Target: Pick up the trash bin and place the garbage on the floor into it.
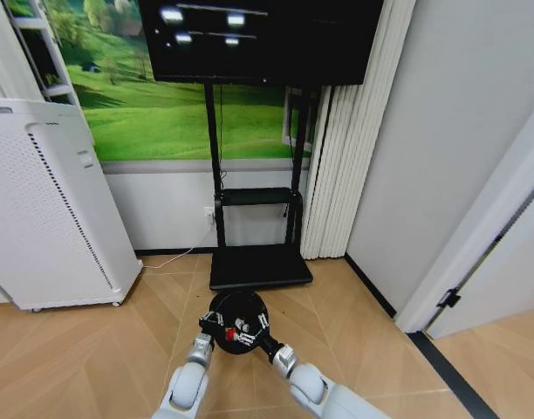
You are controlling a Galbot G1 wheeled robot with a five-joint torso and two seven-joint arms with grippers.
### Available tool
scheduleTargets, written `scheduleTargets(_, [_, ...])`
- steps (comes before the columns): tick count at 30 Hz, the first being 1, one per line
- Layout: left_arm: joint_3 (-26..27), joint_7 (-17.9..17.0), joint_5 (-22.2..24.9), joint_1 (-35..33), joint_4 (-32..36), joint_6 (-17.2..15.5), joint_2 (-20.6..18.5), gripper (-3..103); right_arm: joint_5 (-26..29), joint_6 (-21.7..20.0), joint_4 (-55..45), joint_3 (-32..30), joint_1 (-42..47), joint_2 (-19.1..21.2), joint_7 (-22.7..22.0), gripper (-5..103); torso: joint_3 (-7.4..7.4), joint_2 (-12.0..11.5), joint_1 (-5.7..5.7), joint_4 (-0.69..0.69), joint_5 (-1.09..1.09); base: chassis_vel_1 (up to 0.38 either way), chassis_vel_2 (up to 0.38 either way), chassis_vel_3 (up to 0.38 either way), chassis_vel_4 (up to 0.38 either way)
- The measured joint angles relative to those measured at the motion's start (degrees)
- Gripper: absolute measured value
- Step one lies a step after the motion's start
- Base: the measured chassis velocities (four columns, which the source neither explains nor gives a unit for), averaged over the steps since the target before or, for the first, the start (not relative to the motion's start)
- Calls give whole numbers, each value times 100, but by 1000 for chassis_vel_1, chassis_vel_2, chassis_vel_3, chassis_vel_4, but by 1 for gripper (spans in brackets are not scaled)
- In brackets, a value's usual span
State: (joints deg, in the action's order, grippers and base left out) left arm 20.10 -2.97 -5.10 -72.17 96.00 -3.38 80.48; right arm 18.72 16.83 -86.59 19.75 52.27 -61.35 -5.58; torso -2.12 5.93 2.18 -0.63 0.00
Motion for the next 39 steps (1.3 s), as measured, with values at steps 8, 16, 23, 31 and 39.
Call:
scheduleTargets(8, [415,-2,183,-324,351,-10,-281,4,500,-492,-516,-618,311,358,-447,100,0,0,0,0,0,0,0,0,0])
scheduleTargets(16, [944,-42,414,-908,1069,-44,-569,4,869,-974,-1104,-1777,825,572,-1039,100,1,0,-1,1,0,0,0,0,0])
scheduleTargets(23, [1572,-43,587,-1381,1601,-48,-756,4,1204,-1690,-1436,-2587,1188,701,-1638,100,1,0,0,0,0,0,0,0,0])
scheduleTargets(31, [2321,-37,757,-1911,2065,10,-725,4,1143,-1826,-1656,-3469,1913,622,-1745,100,1,0,0,1,0,0,0,0,0])
scheduleTargets(39, [2617,-19,890,-2199,2396,36,-648,4,1110,-1912,-2055,-4126,2643,432,-1751,100,0,1,-1,1,0,0,0,0,0])
